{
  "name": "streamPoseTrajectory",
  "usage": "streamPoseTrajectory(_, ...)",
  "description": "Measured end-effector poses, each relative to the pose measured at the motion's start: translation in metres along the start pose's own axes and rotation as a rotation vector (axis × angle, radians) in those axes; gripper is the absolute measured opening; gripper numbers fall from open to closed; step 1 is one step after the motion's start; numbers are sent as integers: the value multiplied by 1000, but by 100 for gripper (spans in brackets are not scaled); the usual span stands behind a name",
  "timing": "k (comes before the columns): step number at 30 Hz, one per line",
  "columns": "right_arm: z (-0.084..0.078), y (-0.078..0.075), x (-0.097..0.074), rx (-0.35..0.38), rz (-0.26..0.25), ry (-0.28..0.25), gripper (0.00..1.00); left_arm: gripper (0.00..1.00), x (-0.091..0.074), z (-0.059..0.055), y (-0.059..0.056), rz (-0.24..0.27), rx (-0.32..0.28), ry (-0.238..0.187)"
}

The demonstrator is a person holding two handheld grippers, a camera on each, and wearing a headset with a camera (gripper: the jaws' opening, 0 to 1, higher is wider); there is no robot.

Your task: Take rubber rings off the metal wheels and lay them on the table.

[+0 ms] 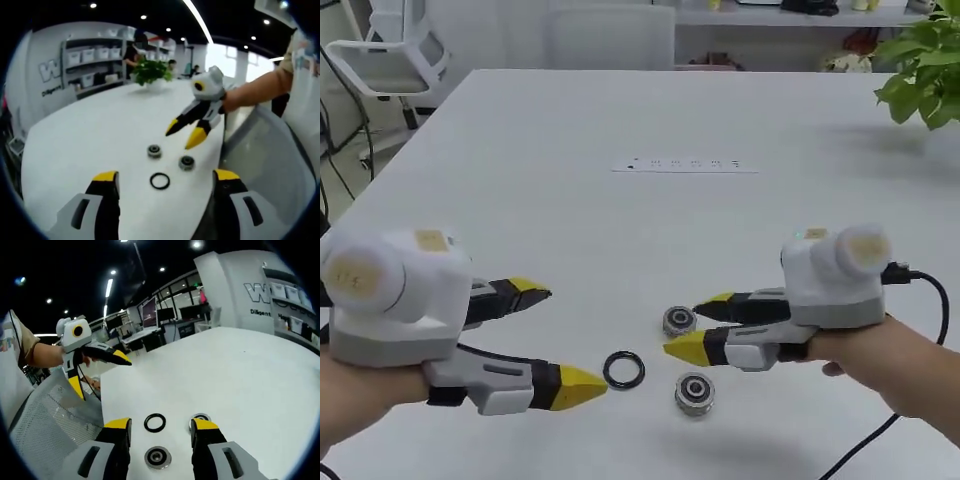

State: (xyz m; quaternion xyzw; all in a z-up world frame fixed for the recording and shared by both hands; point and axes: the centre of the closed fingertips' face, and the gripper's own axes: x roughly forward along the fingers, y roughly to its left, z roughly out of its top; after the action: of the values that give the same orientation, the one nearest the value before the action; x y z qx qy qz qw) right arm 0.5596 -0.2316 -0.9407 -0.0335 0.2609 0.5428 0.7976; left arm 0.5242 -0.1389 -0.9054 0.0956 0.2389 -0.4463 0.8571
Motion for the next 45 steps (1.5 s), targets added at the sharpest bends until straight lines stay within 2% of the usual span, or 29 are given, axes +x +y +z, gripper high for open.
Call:
streamPoseTrajectory(10, -6, 3, -30, -67, -48, -10, 55, 80, -7, 0, 1, 20, -7, -10)
streamPoseTrajectory(14, -14, -1, -42, -91, -94, 3, 58, 81, -10, -3, 1, 32, -13, -12)
streamPoseTrajectory(22, -25, 2, -60, -61, -134, -13, 61, 82, -16, -11, -3, 47, -31, -12)
streamPoseTrajectory(27, -31, 2, -70, -75, -165, -9, 61, 83, -21, -14, -3, 61, -31, -11)
streamPoseTrajectory(36, -33, 5, -84, -66, -194, -25, 63, 83, -27, -14, -3, 87, -51, -22)
streamPoseTrajectory(41, -35, 5, -89, -47, -210, -38, 63, 82, -30, -8, -3, 97, -57, -41)
streamPoseTrajectory(45, -37, 5, -92, -35, -214, -43, 62, 82, -30, -10, -3, 104, -57, -39)
